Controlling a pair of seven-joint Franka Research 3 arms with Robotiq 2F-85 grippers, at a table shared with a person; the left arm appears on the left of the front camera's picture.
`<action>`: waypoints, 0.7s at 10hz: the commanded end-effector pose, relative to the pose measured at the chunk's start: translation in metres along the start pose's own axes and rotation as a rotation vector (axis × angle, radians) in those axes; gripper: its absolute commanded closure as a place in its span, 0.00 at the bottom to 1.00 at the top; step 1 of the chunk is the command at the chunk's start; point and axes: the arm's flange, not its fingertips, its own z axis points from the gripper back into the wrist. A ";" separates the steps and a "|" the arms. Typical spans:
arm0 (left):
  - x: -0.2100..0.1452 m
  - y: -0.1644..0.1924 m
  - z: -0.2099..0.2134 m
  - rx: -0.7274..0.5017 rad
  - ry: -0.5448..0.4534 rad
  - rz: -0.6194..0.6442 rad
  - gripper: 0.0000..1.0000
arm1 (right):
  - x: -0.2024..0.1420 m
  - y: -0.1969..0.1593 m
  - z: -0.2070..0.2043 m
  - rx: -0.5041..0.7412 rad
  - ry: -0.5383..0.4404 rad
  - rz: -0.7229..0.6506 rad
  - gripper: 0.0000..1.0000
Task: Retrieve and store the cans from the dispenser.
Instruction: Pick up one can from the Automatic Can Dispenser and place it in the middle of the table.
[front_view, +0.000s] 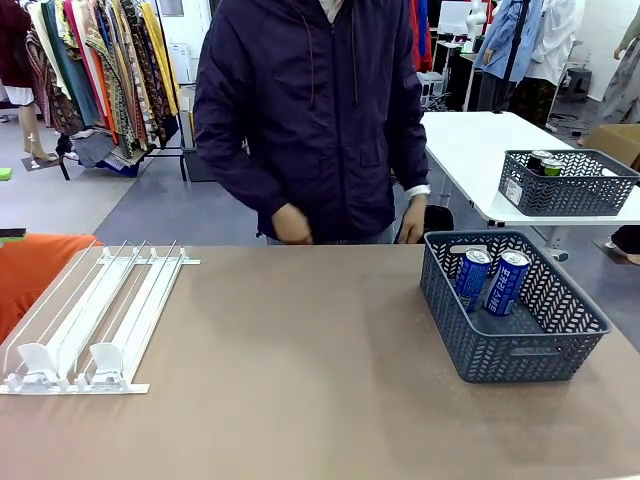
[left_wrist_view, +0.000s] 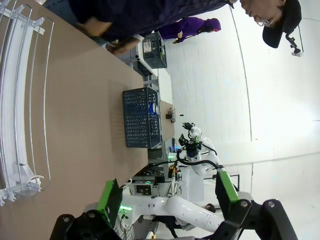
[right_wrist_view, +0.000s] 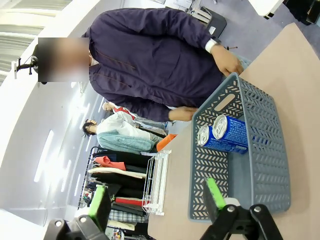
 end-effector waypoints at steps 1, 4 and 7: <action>0.000 -0.004 -0.001 -0.018 -0.007 0.014 0.00 | 0.003 0.004 -0.001 0.013 -0.009 -0.009 0.00; 0.000 -0.004 -0.001 -0.018 -0.007 0.014 0.00 | 0.003 0.004 -0.001 0.013 -0.009 -0.009 0.00; 0.000 -0.004 -0.001 -0.018 -0.007 0.014 0.00 | 0.003 0.004 -0.001 0.013 -0.009 -0.009 0.00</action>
